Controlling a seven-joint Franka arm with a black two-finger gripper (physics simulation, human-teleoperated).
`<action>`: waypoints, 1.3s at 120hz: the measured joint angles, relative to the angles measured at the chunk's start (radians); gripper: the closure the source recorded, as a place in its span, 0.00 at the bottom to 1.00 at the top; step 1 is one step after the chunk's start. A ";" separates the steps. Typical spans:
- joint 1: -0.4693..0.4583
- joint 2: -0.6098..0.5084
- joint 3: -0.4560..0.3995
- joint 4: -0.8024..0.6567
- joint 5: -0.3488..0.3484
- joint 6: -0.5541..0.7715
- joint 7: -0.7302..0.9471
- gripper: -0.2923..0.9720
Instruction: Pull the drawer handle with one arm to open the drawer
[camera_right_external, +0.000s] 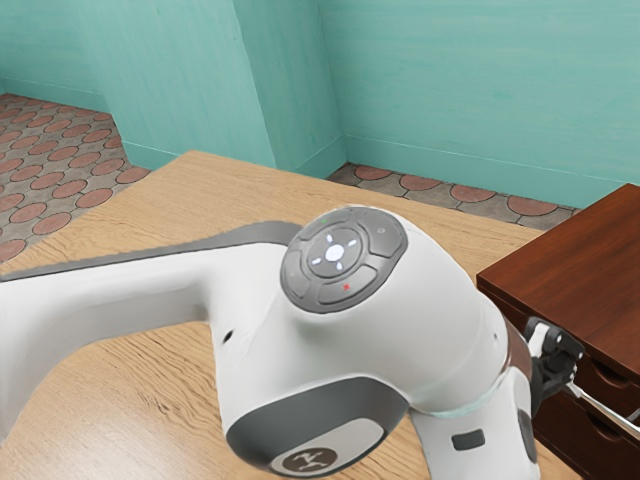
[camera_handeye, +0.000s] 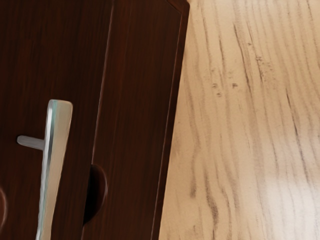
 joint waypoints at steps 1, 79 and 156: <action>0.000 0.002 0.000 0.000 0.000 0.002 0.000 0.23; 0.008 0.091 0.021 0.016 0.005 0.068 -0.018 0.23; 0.016 0.110 0.017 0.021 0.004 0.079 -0.050 0.23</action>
